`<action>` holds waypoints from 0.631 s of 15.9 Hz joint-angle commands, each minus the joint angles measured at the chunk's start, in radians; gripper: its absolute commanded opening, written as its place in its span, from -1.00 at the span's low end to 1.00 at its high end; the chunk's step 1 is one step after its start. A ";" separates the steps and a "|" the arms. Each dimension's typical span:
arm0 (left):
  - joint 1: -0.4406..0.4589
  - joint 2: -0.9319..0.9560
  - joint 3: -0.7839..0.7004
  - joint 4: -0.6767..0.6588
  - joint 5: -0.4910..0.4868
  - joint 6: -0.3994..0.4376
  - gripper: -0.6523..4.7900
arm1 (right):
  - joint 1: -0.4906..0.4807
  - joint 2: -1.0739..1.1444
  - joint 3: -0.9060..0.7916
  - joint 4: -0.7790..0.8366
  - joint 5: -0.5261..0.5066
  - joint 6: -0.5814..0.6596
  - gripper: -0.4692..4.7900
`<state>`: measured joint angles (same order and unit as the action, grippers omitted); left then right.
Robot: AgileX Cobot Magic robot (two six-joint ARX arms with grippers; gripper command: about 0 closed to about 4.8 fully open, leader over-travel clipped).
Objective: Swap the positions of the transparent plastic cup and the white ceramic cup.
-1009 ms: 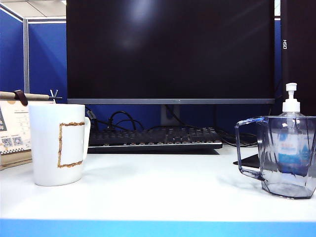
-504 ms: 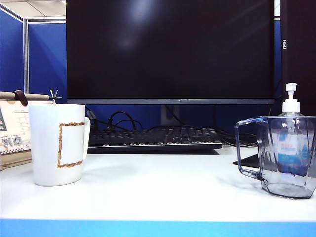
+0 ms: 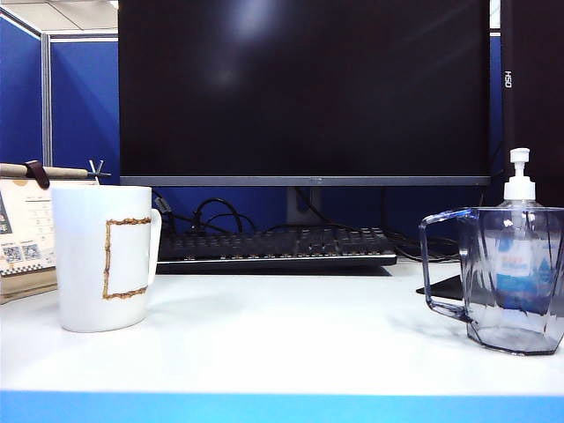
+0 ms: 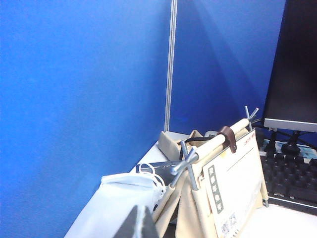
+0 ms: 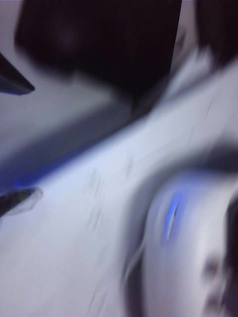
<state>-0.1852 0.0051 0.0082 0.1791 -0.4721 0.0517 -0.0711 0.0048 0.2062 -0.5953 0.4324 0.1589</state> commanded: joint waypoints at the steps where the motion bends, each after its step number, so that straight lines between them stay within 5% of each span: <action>1: 0.000 -0.001 0.002 0.009 0.004 0.000 -0.78 | 0.000 -0.002 0.004 0.065 -0.378 -0.003 0.10; 10: 0.000 -0.001 0.002 0.009 0.004 0.000 -0.78 | 0.000 -0.002 0.004 0.064 -0.434 -0.003 0.10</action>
<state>-0.1852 0.0051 0.0082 0.1791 -0.4721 0.0513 -0.0708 0.0048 0.2062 -0.5472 0.0029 0.1589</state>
